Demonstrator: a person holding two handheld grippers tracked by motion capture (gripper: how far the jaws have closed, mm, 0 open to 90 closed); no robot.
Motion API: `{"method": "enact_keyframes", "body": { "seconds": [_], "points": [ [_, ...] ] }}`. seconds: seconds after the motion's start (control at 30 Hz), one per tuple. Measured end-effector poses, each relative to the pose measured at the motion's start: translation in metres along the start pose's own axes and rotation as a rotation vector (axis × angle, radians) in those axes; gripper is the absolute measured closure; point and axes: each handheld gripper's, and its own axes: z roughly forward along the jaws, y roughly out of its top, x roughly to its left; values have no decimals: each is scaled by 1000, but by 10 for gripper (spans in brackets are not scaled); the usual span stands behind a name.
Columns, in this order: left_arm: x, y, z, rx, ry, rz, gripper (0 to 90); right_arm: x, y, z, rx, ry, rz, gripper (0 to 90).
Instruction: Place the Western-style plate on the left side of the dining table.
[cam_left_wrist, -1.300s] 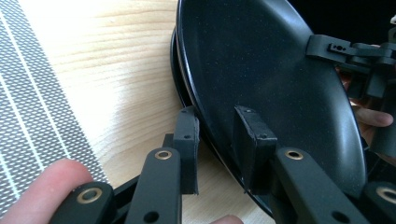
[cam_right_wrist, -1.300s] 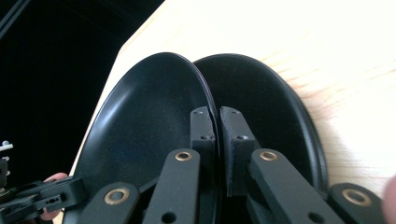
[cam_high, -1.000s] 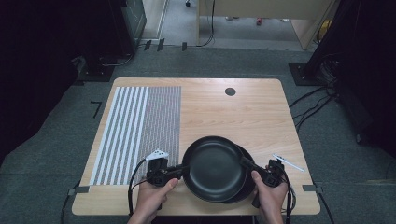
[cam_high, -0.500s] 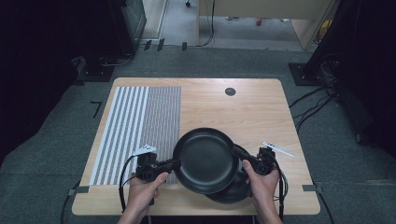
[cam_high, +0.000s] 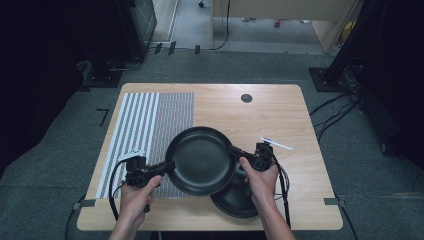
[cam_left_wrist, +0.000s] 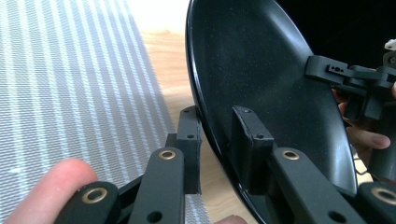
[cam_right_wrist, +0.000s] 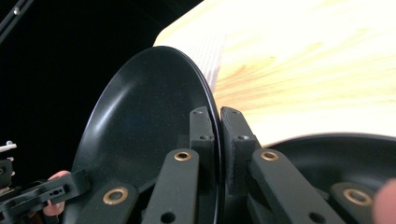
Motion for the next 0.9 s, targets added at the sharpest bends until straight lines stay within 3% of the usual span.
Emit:
{"method": "enact_keyframes", "body": {
  "seconds": [0.43, 0.7, 0.9],
  "points": [
    [37, 12, -18, -49, 56, -74, 748, 24, 14, 55, 67, 18, -28, 845],
    [55, 19, -24, -76, 90, -103, 748, 36, 21, 86, 99, 10, -42, 837],
    [75, 22, -25, -91, 104, -151, 749, 44, 26, 112, 132, -3, -58, 837]
  ]
}}
